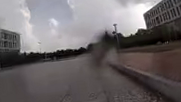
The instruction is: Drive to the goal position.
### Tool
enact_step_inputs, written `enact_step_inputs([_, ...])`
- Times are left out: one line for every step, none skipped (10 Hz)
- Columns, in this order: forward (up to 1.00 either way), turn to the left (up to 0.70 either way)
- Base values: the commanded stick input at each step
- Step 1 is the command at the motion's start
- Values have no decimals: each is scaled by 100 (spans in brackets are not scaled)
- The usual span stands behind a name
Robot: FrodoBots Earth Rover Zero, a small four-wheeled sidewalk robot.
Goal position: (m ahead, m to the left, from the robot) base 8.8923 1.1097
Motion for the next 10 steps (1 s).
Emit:
enact_step_inputs([70, 0])
enact_step_inputs([70, 0])
enact_step_inputs([70, 0])
enact_step_inputs([70, 0])
enact_step_inputs([70, 0])
enact_step_inputs([70, 0])
enact_step_inputs([70, 0])
enact_step_inputs([70, 0])
enact_step_inputs([70, 0])
enact_step_inputs([70, 0])
